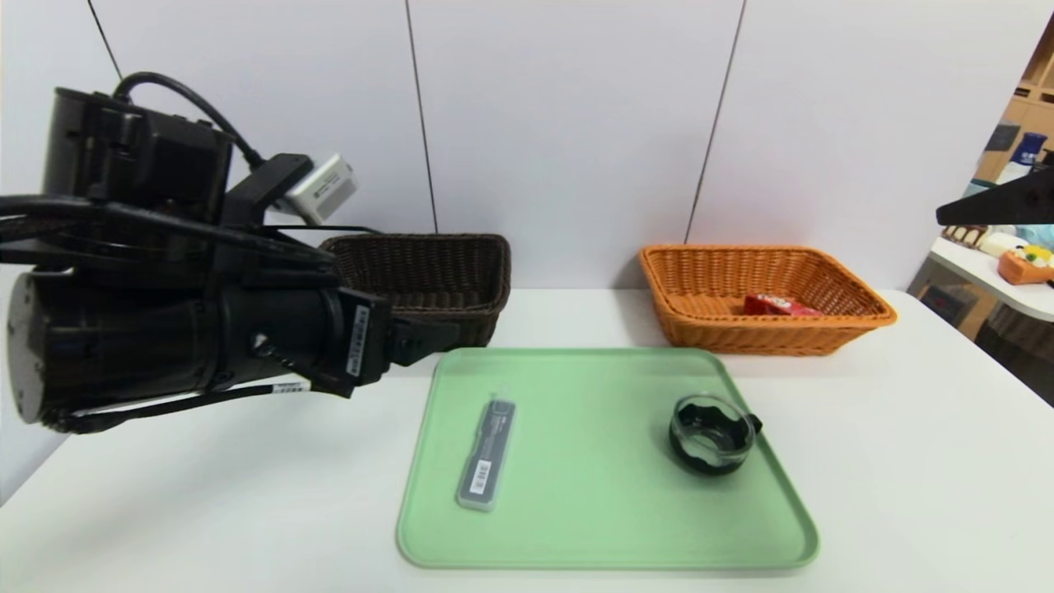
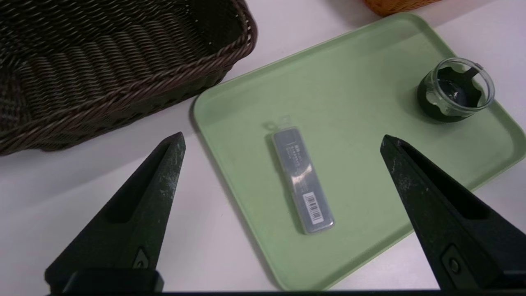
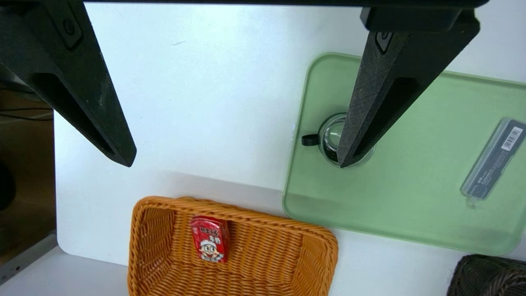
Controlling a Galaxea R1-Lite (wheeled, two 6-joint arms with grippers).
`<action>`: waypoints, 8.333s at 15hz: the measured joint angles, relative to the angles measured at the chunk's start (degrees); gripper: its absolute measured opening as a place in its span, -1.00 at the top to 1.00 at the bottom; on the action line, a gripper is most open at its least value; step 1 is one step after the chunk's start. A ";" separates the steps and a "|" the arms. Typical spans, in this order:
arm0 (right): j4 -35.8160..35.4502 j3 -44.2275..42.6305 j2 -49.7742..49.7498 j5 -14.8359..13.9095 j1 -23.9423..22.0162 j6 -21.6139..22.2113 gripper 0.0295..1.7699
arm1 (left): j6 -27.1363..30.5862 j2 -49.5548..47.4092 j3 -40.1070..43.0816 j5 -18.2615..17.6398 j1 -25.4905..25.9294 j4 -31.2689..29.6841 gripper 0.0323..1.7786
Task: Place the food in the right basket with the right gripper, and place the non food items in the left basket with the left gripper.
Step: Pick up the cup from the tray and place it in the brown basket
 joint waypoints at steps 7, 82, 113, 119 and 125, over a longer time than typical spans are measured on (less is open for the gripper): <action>-0.16 9.24 -4.80 -0.05 -0.50 2.72 -0.91 | -6.21 17.29 -20.07 1.18 -11.50 9.18 -0.90; -0.71 27.93 -14.06 -1.37 -0.24 6.02 -0.92 | -12.50 51.47 -52.26 12.85 -20.87 23.76 0.92; -2.36 30.55 -14.31 -1.34 0.11 7.27 -0.92 | -2.18 31.65 -51.16 -1.33 19.49 26.10 0.92; -2.32 31.84 -15.45 -1.34 -0.16 7.27 -0.92 | -0.83 37.62 -51.43 -1.02 22.43 24.92 0.92; -2.58 32.33 -15.91 -1.34 -0.07 7.27 -0.92 | -0.67 43.56 -51.60 0.90 23.95 20.96 0.92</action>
